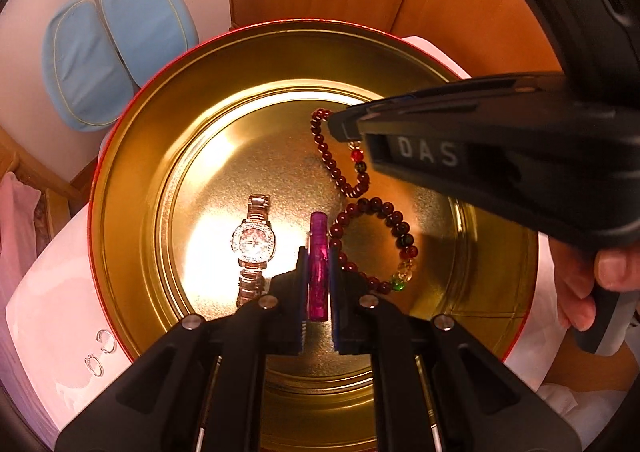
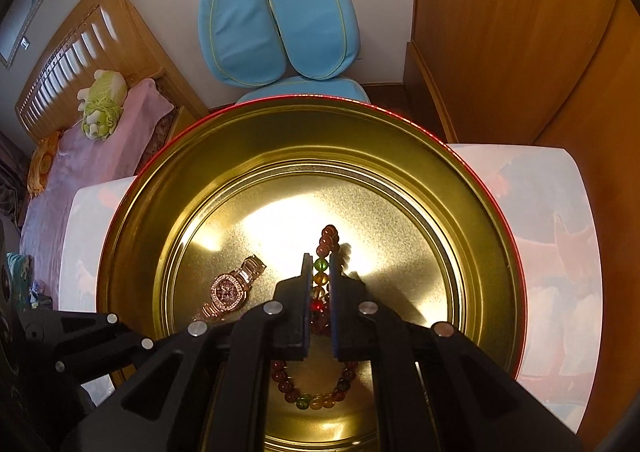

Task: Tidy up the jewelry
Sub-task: 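Carry the lipstick into the tin with the left tool while the right lowers the bracelet there, then open both tools and withdraw them from the tin toward the remaining beads, then grasp the brown bead necklace with the left tool while the right grasps the white pearl bracelet, then carry the necklace over the tin with the left tool while the right carries the pearl bracelet, then release the necklace into the tin with the left tool while the right releases the pearl bracelet, then withdraw both tools from the tin toward the earrings on the cloth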

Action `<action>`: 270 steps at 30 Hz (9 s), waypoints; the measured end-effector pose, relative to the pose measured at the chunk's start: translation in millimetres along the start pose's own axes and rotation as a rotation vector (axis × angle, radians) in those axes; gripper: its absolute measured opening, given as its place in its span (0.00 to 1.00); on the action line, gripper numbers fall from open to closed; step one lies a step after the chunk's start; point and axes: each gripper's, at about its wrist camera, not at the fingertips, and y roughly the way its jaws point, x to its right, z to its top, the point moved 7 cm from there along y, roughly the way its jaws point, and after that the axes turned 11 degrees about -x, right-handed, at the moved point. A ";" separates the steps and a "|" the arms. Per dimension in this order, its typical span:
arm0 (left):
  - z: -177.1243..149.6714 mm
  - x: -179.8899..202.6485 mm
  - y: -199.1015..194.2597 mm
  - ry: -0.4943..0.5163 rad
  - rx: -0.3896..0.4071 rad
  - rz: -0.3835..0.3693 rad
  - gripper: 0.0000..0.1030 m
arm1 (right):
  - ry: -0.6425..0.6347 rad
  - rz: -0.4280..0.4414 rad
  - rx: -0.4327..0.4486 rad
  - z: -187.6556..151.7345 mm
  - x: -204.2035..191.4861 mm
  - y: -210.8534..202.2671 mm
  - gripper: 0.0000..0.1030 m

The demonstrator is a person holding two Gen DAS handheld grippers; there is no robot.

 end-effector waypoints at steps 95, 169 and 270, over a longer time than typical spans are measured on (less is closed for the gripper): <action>-324.6 -45.7 -58.6 -0.513 0.067 0.226 0.82 | -0.434 0.267 0.008 -218.2 -158.6 -70.0 0.95; -111.2 -36.0 -204.7 -0.252 0.524 0.104 0.11 | -0.070 0.084 0.428 -113.0 -30.7 -176.3 0.07; -71.3 6.5 -61.2 -0.017 0.193 0.207 0.75 | 0.024 -0.011 0.156 -103.3 -3.8 -85.4 0.93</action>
